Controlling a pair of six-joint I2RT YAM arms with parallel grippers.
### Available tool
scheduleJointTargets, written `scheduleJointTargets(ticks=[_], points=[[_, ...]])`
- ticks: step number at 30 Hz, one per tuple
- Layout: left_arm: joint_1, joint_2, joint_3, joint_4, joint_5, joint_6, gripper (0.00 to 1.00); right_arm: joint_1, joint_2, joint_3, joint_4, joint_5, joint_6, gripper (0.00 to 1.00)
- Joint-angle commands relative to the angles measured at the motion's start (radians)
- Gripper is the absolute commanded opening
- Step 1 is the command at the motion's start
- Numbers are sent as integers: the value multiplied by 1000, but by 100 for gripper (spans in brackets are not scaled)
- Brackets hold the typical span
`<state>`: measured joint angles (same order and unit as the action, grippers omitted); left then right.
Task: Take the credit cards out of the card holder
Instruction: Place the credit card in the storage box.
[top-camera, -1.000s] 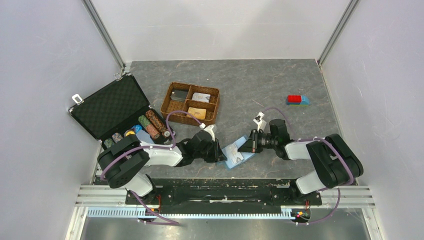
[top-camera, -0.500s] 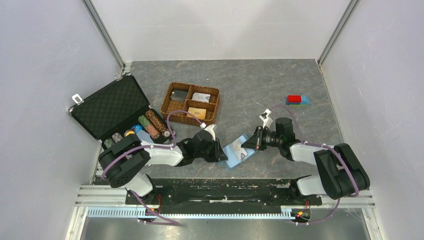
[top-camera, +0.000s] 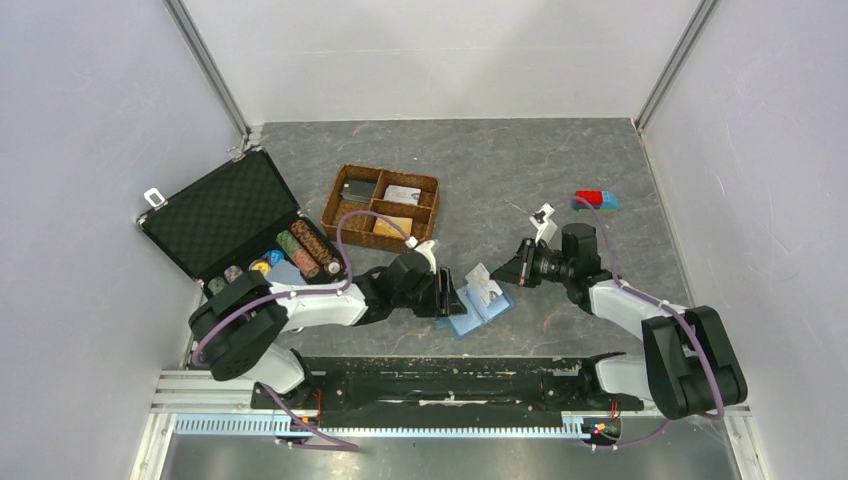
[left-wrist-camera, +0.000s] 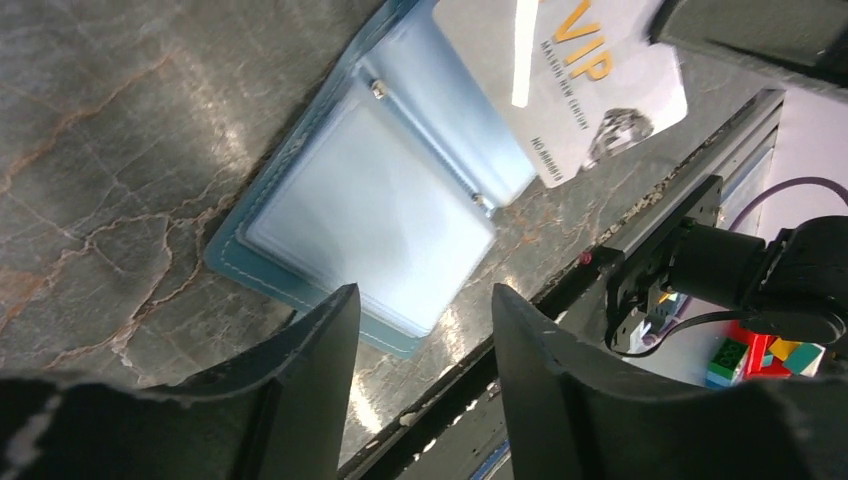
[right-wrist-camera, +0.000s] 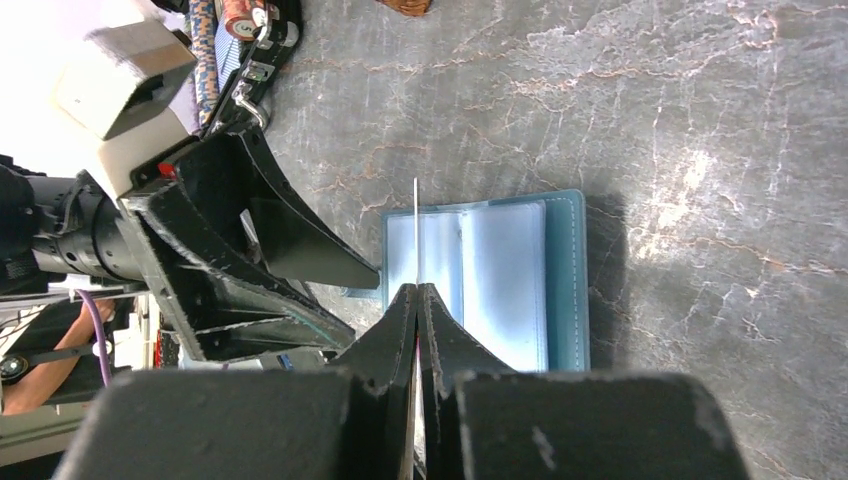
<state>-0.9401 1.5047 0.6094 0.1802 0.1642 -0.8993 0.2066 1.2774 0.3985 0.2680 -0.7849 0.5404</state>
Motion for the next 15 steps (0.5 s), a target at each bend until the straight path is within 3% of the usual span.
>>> scheduleJointTargets(ticks=[1,8,15], points=[[2,-90,76,-77,-39,43,65,-3,-33,35,1,-24,-11,0],[45,-274,104,-218,-146,96,81,1,-54,-14,166,-136,113,0],[176,-355,154,-321,-27,183,83,91,-34,-40,366,-224,223,0]])
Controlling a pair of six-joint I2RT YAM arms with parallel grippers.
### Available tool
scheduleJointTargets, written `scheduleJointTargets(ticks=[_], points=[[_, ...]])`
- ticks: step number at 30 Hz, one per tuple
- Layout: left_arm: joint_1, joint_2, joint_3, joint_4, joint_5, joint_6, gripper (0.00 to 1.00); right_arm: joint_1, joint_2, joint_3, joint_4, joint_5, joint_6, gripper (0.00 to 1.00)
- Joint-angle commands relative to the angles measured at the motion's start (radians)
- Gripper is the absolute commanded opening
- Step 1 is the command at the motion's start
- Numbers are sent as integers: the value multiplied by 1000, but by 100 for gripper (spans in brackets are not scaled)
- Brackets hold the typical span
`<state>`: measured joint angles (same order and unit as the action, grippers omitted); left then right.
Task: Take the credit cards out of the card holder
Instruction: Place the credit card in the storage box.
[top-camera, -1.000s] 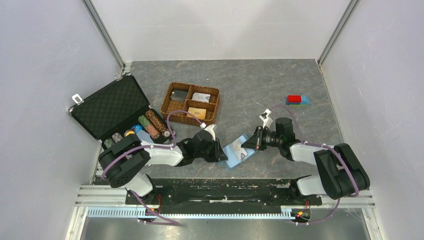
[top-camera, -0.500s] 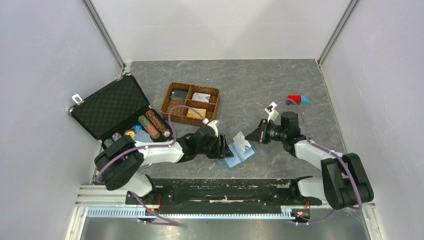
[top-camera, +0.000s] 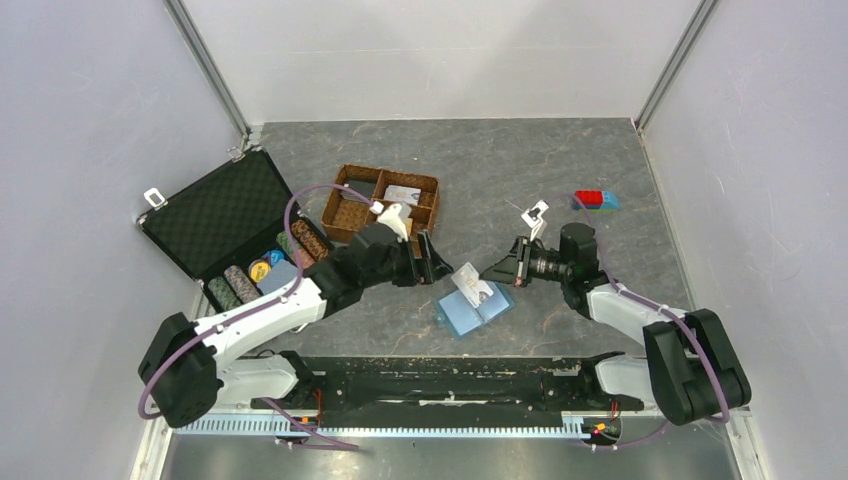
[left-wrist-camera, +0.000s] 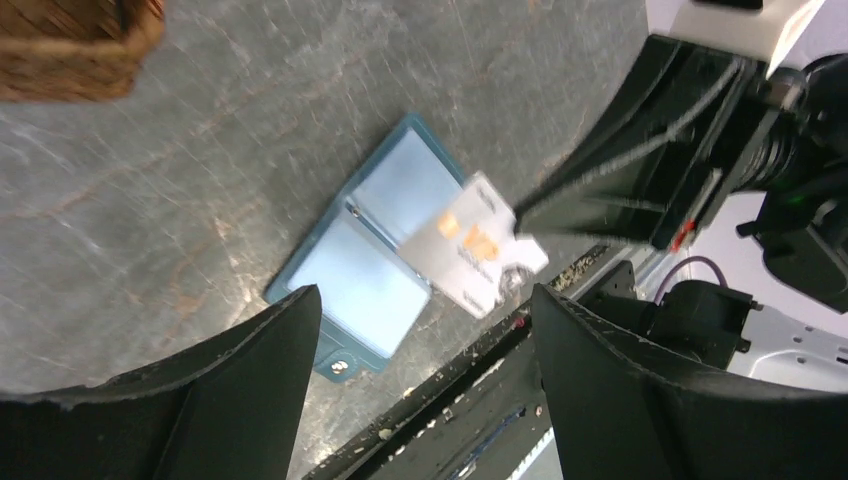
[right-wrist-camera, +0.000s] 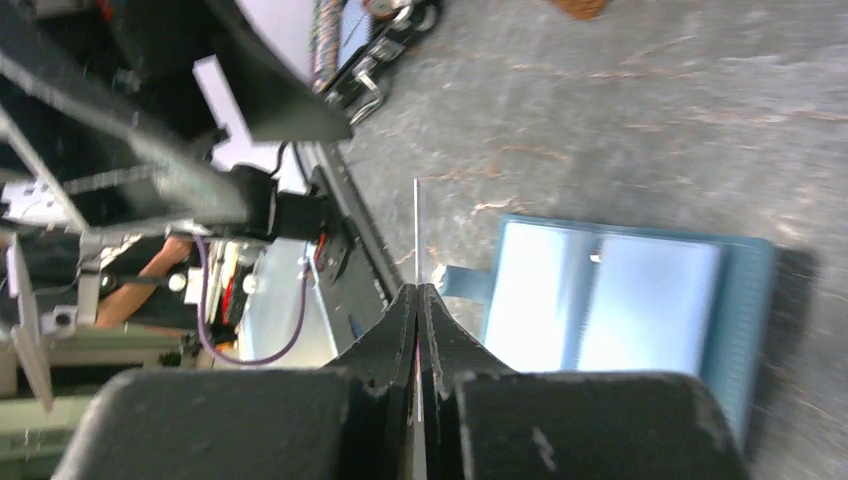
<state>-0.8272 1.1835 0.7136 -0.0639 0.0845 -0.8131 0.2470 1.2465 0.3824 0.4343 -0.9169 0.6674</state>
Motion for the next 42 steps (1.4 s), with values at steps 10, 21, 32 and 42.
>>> scheduleJointTargets(ticks=[10,21,32,42], points=[[117,-19,59,2,384,140,78,147,47,-83,641,-168,385,0],[118,18,11,161,518,59,41,170,55,-98,648,-146,390,0],[127,24,-11,213,538,2,2,166,14,-94,526,-74,316,24],[260,-106,-114,327,424,-135,2,127,-102,-128,507,95,385,47]])
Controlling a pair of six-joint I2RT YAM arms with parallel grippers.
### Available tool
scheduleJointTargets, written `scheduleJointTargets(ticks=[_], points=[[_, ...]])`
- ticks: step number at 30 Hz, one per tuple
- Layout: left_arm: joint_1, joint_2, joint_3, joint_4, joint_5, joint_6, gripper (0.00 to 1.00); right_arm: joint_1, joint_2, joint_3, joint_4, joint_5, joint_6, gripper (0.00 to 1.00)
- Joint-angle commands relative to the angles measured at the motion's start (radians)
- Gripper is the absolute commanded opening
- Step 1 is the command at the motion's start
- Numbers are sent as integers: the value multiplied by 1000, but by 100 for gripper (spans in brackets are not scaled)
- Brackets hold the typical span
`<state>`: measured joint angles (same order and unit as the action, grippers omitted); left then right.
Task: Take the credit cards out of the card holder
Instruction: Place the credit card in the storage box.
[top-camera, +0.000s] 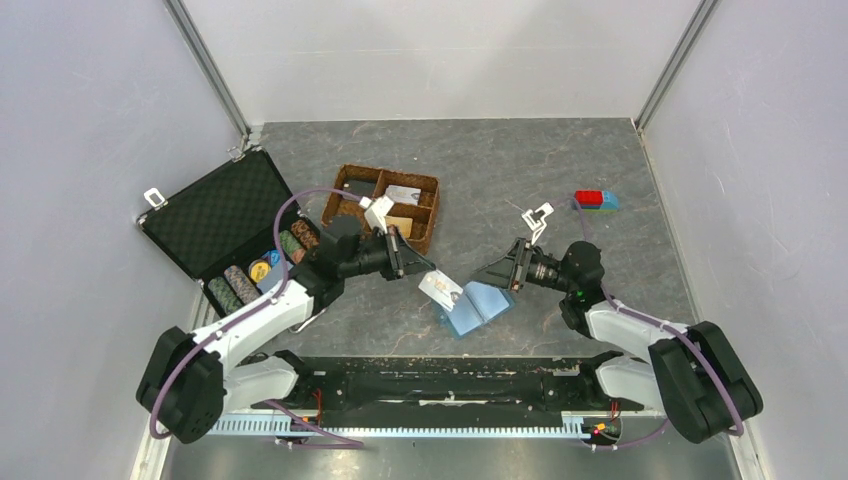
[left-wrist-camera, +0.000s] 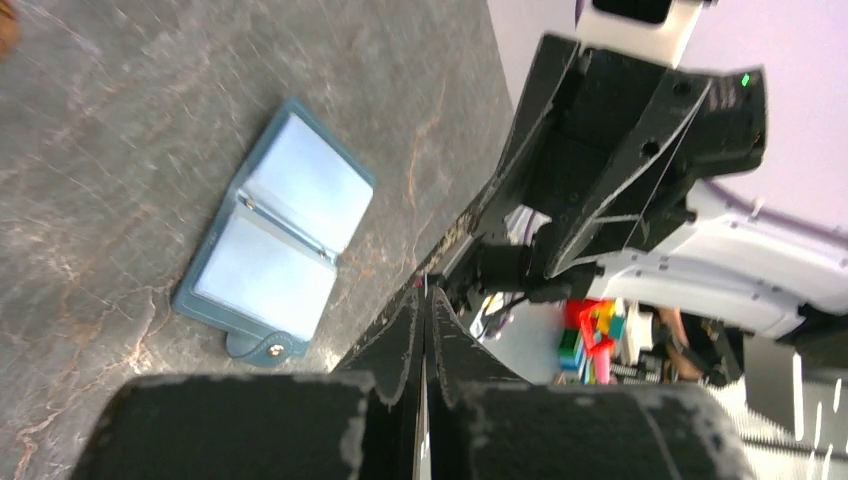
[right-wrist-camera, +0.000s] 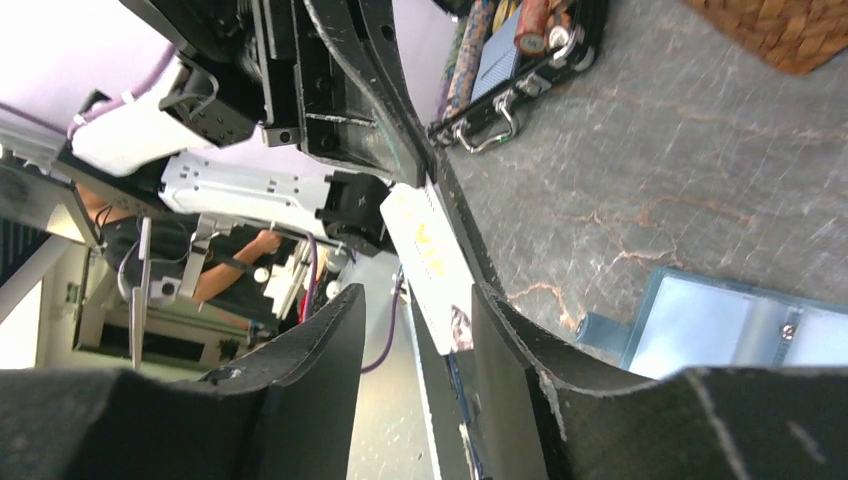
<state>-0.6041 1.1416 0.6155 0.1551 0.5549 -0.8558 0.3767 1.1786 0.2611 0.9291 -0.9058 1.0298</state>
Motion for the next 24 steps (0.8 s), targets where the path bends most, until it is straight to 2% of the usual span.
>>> scheduleJointTargets(ticks=[1,9,15,24], points=[[39,-72,-14,109,-58,-97,2,-2,-37,-11,13,101,27,47],[41,-150,-45,205,-180,-195,2,17,-3,-33,159,180,120,46],[41,-150,-54,224,-174,-224,2,62,63,-34,344,207,222,44],[41,-150,-97,289,-190,-270,2,111,140,-11,434,246,279,40]])
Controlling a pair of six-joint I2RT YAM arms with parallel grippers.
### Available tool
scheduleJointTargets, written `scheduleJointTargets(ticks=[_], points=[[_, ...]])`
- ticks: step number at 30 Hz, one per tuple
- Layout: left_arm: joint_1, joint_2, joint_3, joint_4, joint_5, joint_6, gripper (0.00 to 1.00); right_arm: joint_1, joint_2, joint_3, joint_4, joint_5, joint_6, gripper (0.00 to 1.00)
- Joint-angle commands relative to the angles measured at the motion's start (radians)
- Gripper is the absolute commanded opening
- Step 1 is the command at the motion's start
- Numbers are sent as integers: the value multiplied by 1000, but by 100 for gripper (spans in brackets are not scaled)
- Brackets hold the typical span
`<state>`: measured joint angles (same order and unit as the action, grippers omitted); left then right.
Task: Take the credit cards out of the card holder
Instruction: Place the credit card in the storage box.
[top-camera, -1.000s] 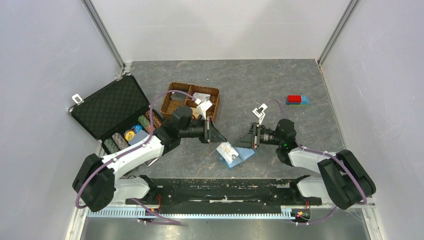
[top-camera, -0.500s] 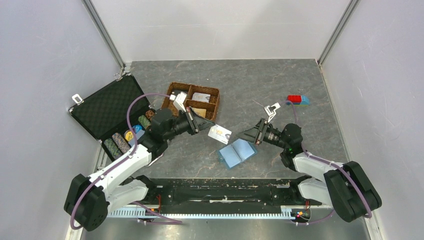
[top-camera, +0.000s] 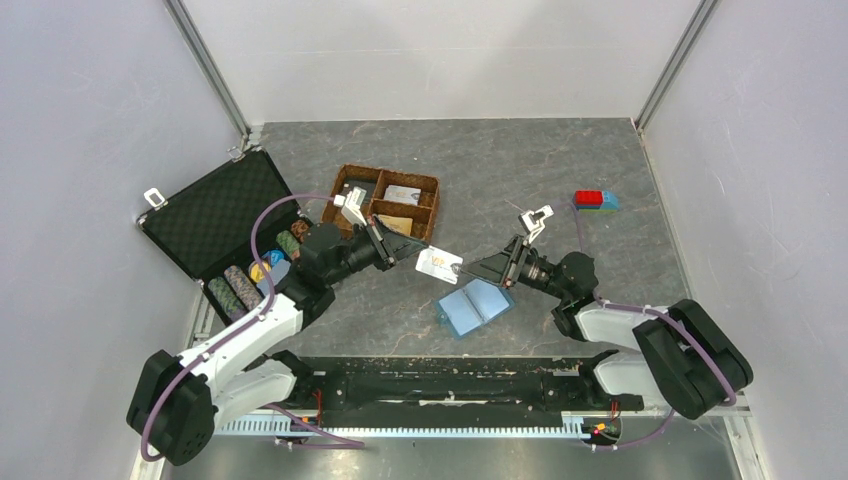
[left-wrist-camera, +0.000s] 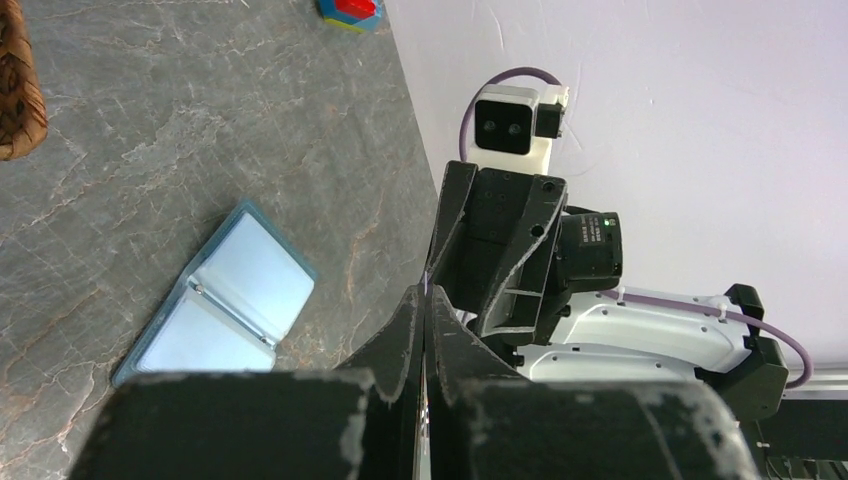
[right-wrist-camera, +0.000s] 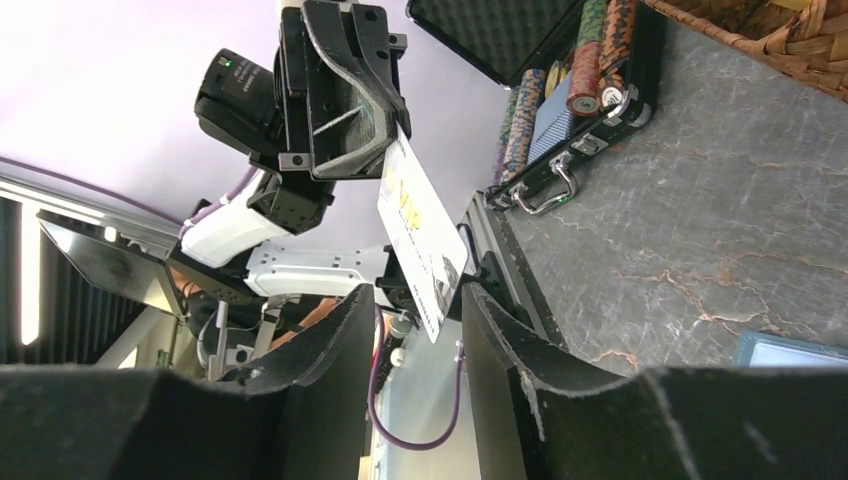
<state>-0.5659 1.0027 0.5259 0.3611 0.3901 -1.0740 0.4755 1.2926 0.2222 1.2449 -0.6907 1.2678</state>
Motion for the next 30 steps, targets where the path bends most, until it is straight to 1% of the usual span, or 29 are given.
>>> scheduleJointTargets(ticks=[1,3,7,15,16,19,20,21,23,24,27,29,30], points=[[2,-10,-10,89,-26,-54,2,14,37,27,137,34,55,39],[3,-6,-11,91,-27,-59,2,18,50,24,160,39,70,38],[2,-9,-16,95,-33,-63,2,27,55,21,149,53,68,36],[3,-20,-37,104,-61,-82,2,43,59,29,139,76,62,22],[3,-19,-41,106,-64,-88,2,46,59,31,135,79,61,20],[3,-21,-52,107,-73,-96,2,49,61,39,136,86,60,1],[3,-23,-57,102,-78,-96,2,49,60,43,135,87,60,0],[3,-25,-57,91,-83,-95,5,49,62,47,133,90,60,0],[3,-31,-56,62,-90,-80,12,49,64,59,126,89,59,0],[3,-39,-51,38,-93,-67,19,49,67,67,117,89,57,0],[3,-70,-34,-60,-121,-18,60,47,63,97,39,84,38,0],[3,-99,-11,-149,-151,21,77,46,55,129,-28,76,4,0],[3,-116,0,-209,-168,48,83,43,50,144,-71,75,-12,0]])
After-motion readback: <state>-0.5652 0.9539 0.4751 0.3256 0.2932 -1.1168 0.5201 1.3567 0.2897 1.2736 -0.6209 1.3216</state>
